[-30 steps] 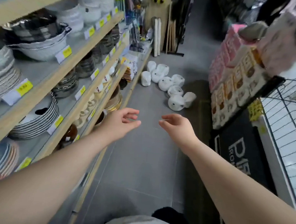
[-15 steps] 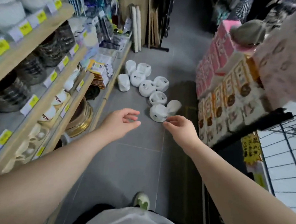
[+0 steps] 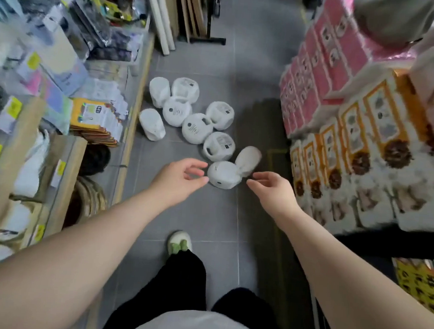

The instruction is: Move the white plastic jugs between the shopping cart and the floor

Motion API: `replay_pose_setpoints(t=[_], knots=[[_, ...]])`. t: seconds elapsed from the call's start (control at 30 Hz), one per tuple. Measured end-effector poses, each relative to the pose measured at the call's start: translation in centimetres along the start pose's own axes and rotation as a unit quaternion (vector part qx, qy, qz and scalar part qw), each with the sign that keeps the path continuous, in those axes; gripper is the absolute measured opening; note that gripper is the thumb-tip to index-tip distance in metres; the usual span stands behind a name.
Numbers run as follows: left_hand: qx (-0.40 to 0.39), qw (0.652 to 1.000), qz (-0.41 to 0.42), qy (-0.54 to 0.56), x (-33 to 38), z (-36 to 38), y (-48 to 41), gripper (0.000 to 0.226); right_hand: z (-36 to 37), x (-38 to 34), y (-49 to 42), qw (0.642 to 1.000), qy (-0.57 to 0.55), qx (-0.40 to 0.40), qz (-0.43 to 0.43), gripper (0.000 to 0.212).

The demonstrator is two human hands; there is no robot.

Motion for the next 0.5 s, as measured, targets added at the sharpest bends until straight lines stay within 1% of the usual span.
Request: replay_pose_setpoints(t=[0.13, 0.23, 0.4, 0.5], knots=[[-0.045, 0.999, -0.01, -0.017, -0.3, 1.2, -7.6, 0.024, 1.0, 0.8, -7.3, 0.999, -0.008, 0.007, 0.045, 0.034], [-0.054, 0.998, -0.019, -0.035, -2.6, 3.1, -12.6, 0.026, 2.0, 3.3, -12.7, 0.998, -0.007, 0.012, 0.068, 0.035], [-0.075, 0.994, -0.04, -0.067, -10.3, 8.7, -21.4, 0.035, 5.8, 10.9, -23.5, 0.994, 0.01, 0.0, 0.106, 0.038], [-0.066, 0.995, -0.044, -0.065, -16.0, 12.4, -27.2, 0.044, 9.1, 16.8, -29.6, 0.992, 0.024, -0.011, 0.125, 0.042]])
Point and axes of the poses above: each hand's wrist, its own y-axis away from the middle knuckle, its own z-axis out of the palm, x = y × z, the point moved 6 cm from there along -y, towards the middle knuckle, and after that the axes turned 2 degrees about -z, right-handed, at the moved point
